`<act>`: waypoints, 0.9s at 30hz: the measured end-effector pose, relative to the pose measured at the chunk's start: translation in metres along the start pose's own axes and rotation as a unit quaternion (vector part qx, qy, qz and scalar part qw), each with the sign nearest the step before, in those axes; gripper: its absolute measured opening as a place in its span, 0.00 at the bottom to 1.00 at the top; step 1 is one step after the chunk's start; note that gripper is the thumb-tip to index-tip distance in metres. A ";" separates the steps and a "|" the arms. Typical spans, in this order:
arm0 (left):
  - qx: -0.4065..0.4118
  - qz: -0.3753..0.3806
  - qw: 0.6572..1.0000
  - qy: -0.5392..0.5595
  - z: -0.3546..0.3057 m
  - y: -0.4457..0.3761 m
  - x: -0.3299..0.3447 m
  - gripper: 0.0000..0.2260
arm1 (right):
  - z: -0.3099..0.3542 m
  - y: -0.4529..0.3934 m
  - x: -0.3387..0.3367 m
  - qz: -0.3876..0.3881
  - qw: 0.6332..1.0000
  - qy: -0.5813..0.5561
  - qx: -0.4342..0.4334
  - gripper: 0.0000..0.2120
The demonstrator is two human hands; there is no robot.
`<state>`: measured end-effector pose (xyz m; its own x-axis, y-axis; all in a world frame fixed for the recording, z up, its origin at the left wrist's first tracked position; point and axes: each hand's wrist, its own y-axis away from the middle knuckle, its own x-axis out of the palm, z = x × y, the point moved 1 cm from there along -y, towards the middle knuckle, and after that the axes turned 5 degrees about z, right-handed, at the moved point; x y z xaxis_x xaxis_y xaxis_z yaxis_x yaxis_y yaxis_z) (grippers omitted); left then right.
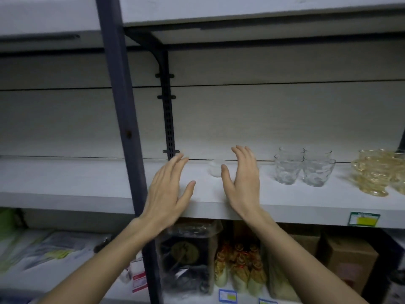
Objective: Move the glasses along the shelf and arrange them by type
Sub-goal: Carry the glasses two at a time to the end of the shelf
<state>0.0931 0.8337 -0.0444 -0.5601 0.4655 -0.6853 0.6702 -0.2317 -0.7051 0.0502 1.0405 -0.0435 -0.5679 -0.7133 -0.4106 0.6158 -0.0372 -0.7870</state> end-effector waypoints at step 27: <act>-0.380 0.020 0.887 -0.261 0.448 0.218 -0.308 0.34 | 0.426 0.060 0.416 0.324 0.924 -0.060 -0.192 0.34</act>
<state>0.1932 0.2570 -0.0687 -0.5444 -0.0355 -0.8381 0.7180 0.4969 -0.4874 0.0838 0.4440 -0.0657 -0.0681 -0.5723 -0.8172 0.5525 0.6604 -0.5085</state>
